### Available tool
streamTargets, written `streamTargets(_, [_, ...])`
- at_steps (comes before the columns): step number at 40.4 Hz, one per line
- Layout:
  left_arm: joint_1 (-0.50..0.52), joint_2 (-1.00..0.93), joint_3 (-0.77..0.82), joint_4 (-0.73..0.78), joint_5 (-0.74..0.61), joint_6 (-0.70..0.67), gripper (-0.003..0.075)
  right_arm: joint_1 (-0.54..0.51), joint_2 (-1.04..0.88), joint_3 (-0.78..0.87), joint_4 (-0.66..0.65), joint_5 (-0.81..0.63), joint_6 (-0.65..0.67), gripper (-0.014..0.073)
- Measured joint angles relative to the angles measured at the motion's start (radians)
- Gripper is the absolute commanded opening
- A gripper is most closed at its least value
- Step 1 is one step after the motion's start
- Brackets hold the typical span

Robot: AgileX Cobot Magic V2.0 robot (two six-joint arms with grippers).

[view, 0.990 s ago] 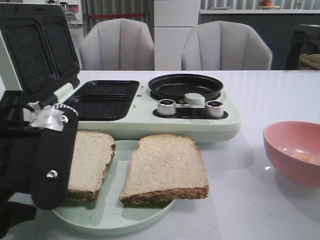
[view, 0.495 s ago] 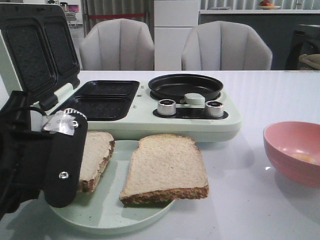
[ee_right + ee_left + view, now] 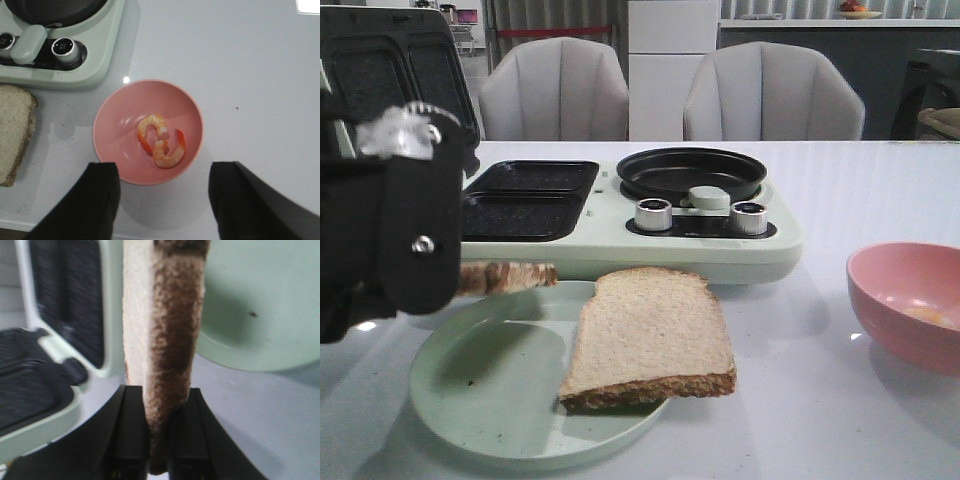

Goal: Make breakfast with bread and shrimp
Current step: 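Lift the bread slice and lower it onto the sandwich maker plate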

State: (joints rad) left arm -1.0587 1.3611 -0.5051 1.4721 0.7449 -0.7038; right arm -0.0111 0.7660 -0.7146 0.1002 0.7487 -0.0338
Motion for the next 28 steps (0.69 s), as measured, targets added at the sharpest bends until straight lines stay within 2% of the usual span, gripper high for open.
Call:
streamTargets(5, [-0.007, -0.067, 0.0, 0.073, 0.026, 0.0, 0.0099, 0.0, 0.0, 0.0, 0.0, 0.0, 0.0, 0.0507])
streamTargets(10, [0.03, -0.076, -0.008, 0.134, 0.022, 0.0, 0.0099, 0.0, 0.0, 0.0, 0.0, 0.0, 0.0, 0.0507])
streamTargets(18, [0.164, -0.023, -0.11, 0.194, -0.049, 0.0, 0.0099, 0.0, 0.0, 0.0, 0.0, 0.0, 0.0, 0.0507])
streamTargets(28, [0.326, 0.141, -0.316, 0.236, -0.185, 0.0, 0.0099, 0.0, 0.0, 0.0, 0.0, 0.0, 0.0, 0.0507])
